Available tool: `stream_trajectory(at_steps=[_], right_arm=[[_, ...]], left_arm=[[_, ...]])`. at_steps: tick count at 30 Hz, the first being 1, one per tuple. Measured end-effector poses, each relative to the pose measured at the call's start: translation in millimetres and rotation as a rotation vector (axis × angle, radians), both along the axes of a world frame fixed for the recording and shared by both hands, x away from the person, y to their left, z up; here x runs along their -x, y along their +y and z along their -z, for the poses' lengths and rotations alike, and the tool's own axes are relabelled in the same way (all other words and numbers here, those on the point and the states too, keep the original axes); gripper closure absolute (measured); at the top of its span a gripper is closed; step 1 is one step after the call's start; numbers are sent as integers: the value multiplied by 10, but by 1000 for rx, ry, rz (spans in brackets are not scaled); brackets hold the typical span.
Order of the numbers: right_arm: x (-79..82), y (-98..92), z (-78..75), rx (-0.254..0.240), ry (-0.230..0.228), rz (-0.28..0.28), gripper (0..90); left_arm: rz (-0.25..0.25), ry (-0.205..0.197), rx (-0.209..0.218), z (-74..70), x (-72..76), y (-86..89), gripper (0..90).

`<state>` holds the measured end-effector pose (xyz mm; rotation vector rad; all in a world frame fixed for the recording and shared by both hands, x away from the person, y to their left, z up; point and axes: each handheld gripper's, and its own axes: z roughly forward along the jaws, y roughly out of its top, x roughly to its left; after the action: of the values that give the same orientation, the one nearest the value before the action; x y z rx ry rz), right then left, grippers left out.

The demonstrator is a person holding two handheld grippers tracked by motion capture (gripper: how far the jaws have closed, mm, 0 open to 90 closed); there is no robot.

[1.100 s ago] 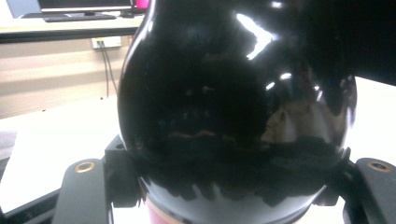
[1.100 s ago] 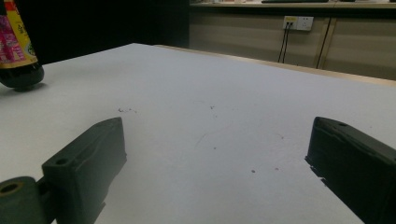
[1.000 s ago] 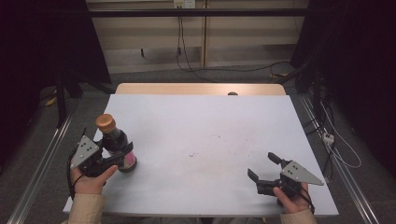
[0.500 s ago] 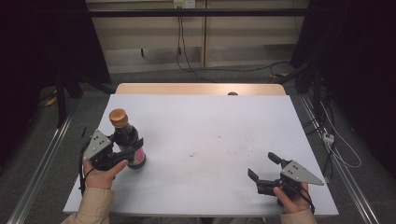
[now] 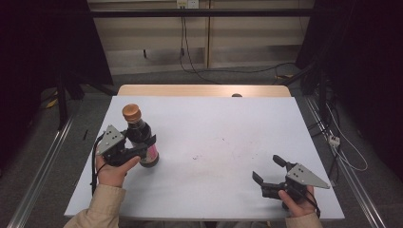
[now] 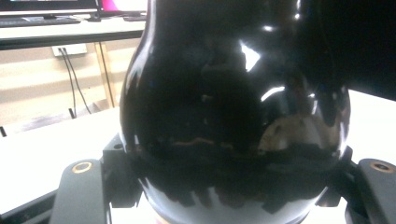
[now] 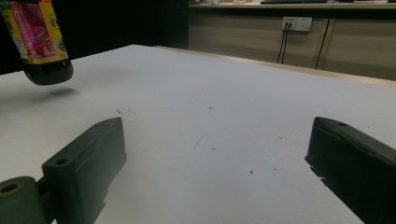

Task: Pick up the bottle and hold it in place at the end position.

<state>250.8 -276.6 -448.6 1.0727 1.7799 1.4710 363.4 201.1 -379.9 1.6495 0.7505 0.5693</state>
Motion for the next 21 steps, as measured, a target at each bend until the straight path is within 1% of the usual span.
stream_trajectory(at_steps=[3, 10, 13, 14, 15, 16, 18, 19, 20, 21], right_arm=[[2, 0, -2, 0, -3, 0, 40], [1, -1, -5, 3, -5, 4, 40], [2, 1, -5, 2, -5, 3, 40], [3, 2, -5, 3, -6, 4, 39], [3, 1, -4, 3, -5, 4, 40], [3, 1, -4, 3, -5, 4, 40], [1, -3, -3, 3, -5, 3, 40], [2, -3, -4, 2, -5, 4, 40], [3, -4, -4, 2, -5, 4, 39], [3, -4, -4, 2, -4, 4, 40]], left_arm=[[7, 3, 9, -12, -26, -44, 292], [31, -4, 5, -26, -92, -161, 291], [40, -2, 12, -35, -125, -221, 291], [44, -7, 8, -41, -140, -239, 291], [43, -5, 13, -43, -150, -264, 291], [48, -12, 4, -50, -167, -279, 291], [53, -14, 6, -55, -191, -320, 291], [53, -10, 14, -55, -200, -346, 291], [58, -16, 5, -61, -213, -362, 291], [60, -17, 8, -63, -224, -383, 291]])
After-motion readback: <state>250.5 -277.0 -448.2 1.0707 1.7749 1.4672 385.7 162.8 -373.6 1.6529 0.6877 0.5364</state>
